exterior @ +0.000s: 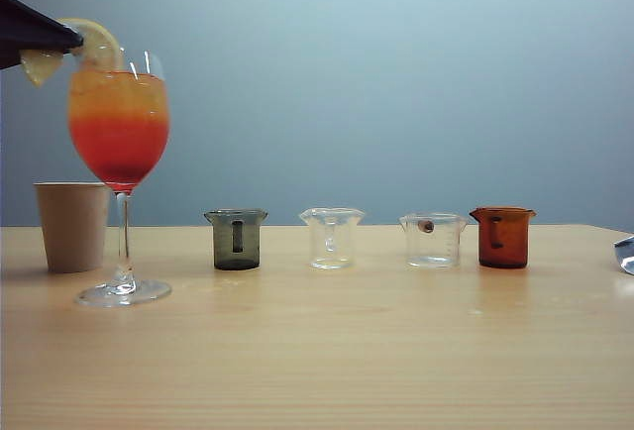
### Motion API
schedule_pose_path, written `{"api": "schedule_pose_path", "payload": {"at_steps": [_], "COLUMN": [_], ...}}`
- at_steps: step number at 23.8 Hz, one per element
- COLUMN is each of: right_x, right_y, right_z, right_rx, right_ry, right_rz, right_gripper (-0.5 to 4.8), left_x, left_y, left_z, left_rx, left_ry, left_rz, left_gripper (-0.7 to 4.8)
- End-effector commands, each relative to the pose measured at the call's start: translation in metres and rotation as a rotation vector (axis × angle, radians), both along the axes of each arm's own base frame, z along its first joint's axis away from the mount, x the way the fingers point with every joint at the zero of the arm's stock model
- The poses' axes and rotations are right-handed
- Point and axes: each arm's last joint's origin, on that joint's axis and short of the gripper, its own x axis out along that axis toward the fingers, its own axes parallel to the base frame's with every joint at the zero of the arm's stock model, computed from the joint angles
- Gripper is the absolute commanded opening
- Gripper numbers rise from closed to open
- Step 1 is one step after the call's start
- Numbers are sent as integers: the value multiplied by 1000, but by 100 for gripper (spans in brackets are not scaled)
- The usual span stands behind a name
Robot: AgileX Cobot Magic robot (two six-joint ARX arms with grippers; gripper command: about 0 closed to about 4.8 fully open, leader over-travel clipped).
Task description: Pick up the lemon slice from the paper cup on the left and carefully insert it into the rim of the goblet.
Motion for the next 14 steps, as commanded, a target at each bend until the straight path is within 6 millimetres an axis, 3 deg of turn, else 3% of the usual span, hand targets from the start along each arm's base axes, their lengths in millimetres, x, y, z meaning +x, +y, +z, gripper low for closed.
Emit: {"api": "schedule_pose_path", "payload": {"at_steps": [1,6,10,14], "right_x": [0,0,0,0], "right_y": [-1,-1,-1,-1], "right_z": [4,4,4,4], "right_rx": [16,16,16,15], "right_ry": [-13,-13,-13,-15], "right_rz": [-1,-1,-1,-11], "right_gripper": [-9,-9,-9,-9], "left_x": [-1,-1,0,0], "left_y": [0,0,0,0], "left_z": [-2,-2,-2,0], "left_rx": [3,3,3,-1], "left_ry": [15,15,11,3], "left_rz": [8,10,9,3], "left_gripper": [-5,-1,85,111]}}
